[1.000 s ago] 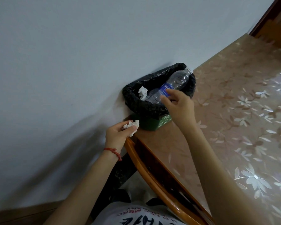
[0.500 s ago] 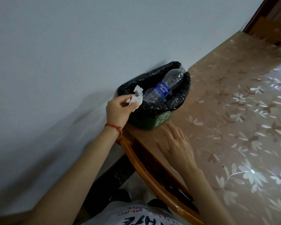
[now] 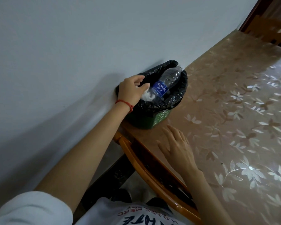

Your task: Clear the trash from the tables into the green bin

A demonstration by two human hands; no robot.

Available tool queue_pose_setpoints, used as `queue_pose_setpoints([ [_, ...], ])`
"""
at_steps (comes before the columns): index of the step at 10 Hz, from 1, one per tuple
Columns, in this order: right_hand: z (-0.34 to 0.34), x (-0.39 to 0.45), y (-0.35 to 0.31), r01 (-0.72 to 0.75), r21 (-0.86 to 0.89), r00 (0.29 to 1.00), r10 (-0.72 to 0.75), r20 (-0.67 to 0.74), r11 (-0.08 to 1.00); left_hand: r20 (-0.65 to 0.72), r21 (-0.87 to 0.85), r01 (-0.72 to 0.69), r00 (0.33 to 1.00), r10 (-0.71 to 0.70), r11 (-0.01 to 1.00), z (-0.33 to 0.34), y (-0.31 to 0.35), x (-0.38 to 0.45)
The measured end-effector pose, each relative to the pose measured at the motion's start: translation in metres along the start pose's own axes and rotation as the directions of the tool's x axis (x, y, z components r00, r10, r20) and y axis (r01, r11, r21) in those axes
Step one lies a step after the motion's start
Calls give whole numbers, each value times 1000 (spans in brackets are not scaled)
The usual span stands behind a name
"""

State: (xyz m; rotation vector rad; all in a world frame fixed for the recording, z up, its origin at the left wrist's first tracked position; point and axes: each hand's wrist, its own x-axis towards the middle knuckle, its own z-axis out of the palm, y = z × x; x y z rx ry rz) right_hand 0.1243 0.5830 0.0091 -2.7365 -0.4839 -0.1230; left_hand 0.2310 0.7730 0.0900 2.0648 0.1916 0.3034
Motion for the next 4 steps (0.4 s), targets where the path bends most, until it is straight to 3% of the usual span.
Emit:
queue_pose_setpoints([
  [2,3,-1,1,10,1,1000,-10,-15,1000,32,128,-172,985,169,977,-10,-24,-61],
  [4,14,-4,2,11,21,1000,-10,-21,1000,108,377,-235,972,209,896,-9,-69,-117],
])
